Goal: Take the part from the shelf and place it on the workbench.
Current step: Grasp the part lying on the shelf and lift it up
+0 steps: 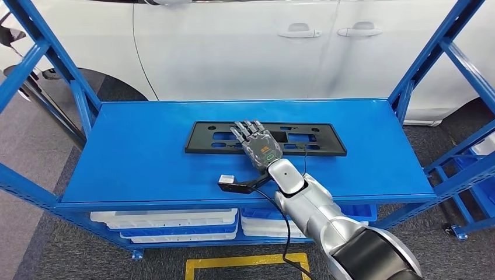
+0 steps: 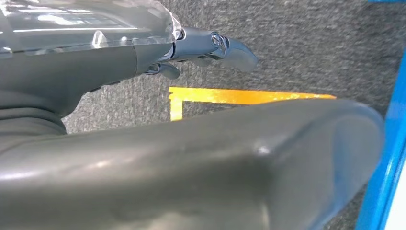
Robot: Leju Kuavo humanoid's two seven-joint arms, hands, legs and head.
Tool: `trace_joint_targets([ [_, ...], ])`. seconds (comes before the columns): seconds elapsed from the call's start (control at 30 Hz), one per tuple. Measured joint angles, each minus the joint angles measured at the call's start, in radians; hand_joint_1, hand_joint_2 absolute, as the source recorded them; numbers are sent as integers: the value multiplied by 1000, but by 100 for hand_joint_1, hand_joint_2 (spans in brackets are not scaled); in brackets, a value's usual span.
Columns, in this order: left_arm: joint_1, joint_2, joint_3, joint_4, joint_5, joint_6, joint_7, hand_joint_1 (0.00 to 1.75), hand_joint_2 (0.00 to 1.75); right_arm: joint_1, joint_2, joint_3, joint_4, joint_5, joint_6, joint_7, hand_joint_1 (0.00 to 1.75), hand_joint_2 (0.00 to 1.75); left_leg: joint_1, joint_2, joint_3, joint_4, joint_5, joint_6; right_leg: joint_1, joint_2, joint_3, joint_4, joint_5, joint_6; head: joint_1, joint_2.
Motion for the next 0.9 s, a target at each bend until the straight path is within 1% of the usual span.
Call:
trace_joint_targets([
  [0.03, 0, 0, 0, 0, 0, 0, 0, 0, 0, 2, 0, 0, 2, -1, 3, 1, 0, 175, 0, 0, 2, 1, -3, 1, -3, -1, -41, 62, -16, 2, 0, 0],
  [0.07, 0, 0, 0, 0, 0, -1, 0, 0, 0, 4, 0, 0, 3, -1, 7, 3, 0, 175, 0, 0, 4, 2, -6, 0, -5, -1, -69, 96, -13, 4, 0, 0],
  [0.1, 1, 0, 1, 0, 0, -2, 0, 0, 0, 4, 0, 0, 4, -2, 10, 5, 0, 175, 0, -1, 9, 3, -11, -1, -6, -2, -77, 89, 10, 4, 0, 0],
  [0.13, 2, 0, 1, 0, 0, -2, 0, 0, 0, 4, 0, 0, 4, -3, 15, 8, 0, 175, 0, -1, 15, 4, -16, -3, -8, -3, -63, 41, 51, 2, 0, 0],
  [0.17, 3, 0, 1, 0, 0, -3, 0, 0, 0, 3, 0, 0, 4, -4, 19, 11, 0, 175, 0, -2, 22, 5, -22, -5, -8, -4, -35, -33, 99, -1, 0, 0],
  [0.2, 3, 0, 2, 0, 0, -5, 0, 0, 0, 1, 0, 0, 5, -5, 24, 15, 0, 175, -2, -2, 28, 6, -27, -9, -6, -4, -5, -104, 132, -5, 0, 0],
  [0.23, 2, -1, 2, 0, 0, -6, 0, 0, 0, 0, 1, 0, 5, -6, 29, 20, 1, 175, -3, -3, 31, 6, -31, -13, -4, -4, 17, -156, 152, -9, 0, 0],
  [0.27, 2, -1, 3, 0, 0, -7, -1, 0, 0, -2, 1, 0, 5, -6, 34, 25, 15, 175, -4, -3, 32, 6, -34, -19, -1, -4, 28, -182, 157, -13, 0, 0],
  [0.3, 1, -1, 4, 0, 0, -8, -2, 0, 0, -4, 2, 0, 5, -7, 40, 32, 58, 175, -5, -3, 34, 5, -36, -25, 2, -2, 30, -188, 152, -16, 0, 0],
  [0.37, 1, 0, 6, 0, 0, -9, -6, 0, 0, -9, 2, 0, 5, -7, 58, 51, 144, 175, -3, -2, 39, 4, -40, -37, 0, 0, 35, -194, 152, -26, 0, 0],
  [0.4, 1, 0, 6, 0, 0, -11, -9, 0, 0, -11, 2, -1, 5, -6, 70, 60, 174, 175, -2, -1, 35, 16, -50, -41, -2, -1, 40, -199, 151, -32, 0, 0],
  [0.43, 0, 1, 7, 0, 0, -13, -12, 0, 0, -12, 2, -1, 6, -6, 82, 69, 175, 175, -1, 0, 22, 49, -70, -46, -4, -1, 45, -204, 151, -37, 0, 0],
  [0.47, 0, 2, 7, 0, 1, -14, -13, 0, 0, -13, 2, -1, 6, -6, 94, 74, 175, 175, 0, 0, -5, 104, -98, -49, -4, -3, 49, -206, 150, -42, 0, 0],
  [0.5, 0, 2, 8, 0, 1, -15, -14, 0, 0, -13, 2, -1, 6, -6, 106, 77, 175, 175, 0, 0, -41, 175, -130, -52, -3, -3, 50, -207, 149, -45, 0, 0],
  [0.53, 1, 2, 10, 0, 1, -14, -13, 0, 0, -12, 2, -1, 8, -5, 117, 80, 175, 175, 0, 0, -79, 245, -156, -54, -1, -3, 50, -207, 147, -48, 0, 0],
  [0.57, 2, 3, 11, 0, 2, -14, -13, 0, 0, -12, 1, -1, 9, -5, 127, 81, 175, 175, 0, 0, -106, 291, -165, -55, 1, -3, 51, -206, 146, -49, 0, 0],
  [0.6, 3, 3, 13, 0, 2, -14, -12, 0, 0, -11, 1, -1, 11, -5, 133, 83, 175, 175, 0, 0, -115, 298, -153, -55, 2, -2, 53, -206, 144, -50, 0, 0],
  [0.63, 3, 3, 15, 0, 1, -13, -12, 0, 0, -11, 1, -2, 13, -5, 137, 84, 175, 175, 0, 0, -103, 262, -120, -53, 3, -1, 56, -205, 142, -49, 0, 0],
  [0.67, 3, 4, 17, 0, 1, -13, -12, 0, 0, -11, 1, -2, 13, -5, 139, 84, 175, 175, 0, 1, -73, 193, -77, -50, 4, -1, 60, -204, 139, -48, 0, 0],
  [0.7, 2, 5, 19, 0, 1, -13, -12, 0, 0, -12, 1, -2, 14, -5, 139, 84, 175, 175, -1, 0, -38, 119, -43, -46, 6, 0, 63, -203, 136, -45, 0, 0],
  [0.73, 0, 5, 20, 0, 1, -12, -12, 0, 0, -13, 1, -2, 14, -6, 140, 84, 175, 175, -3, 0, -10, 58, -21, -40, 8, 1, 65, -201, 133, -42, 0, 0],
  [0.77, -1, 6, 21, 0, 0, -12, -12, 0, 0, -13, 1, -3, 14, -6, 142, 82, 175, 175, -5, 0, 7, 21, -12, -36, 9, 1, 64, -200, 132, -39, 0, 0],
  [0.8, -1, 6, 23, 0, 0, -10, -11, 0, 0, -13, 1, -3, 14, -6, 143, 79, 175, 175, -8, -1, 12, 8, -15, -31, 10, 1, 63, -200, 132, -34, 0, 0],
  [0.87, -1, 6, 24, 0, 0, -8, -9, 0, 0, -14, 1, -5, 13, -6, 147, 73, 175, 175, -7, -1, 13, 1, -12, -21, 8, 2, 62, -199, 130, -25, 0, 0],
  [0.9, -1, 5, 24, 0, 0, -7, -8, 0, 0, -15, 1, -6, 13, -6, 149, 69, 175, 175, -5, 0, 16, -2, -11, -16, 8, 1, 59, -190, 122, -19, 0, 0],
])
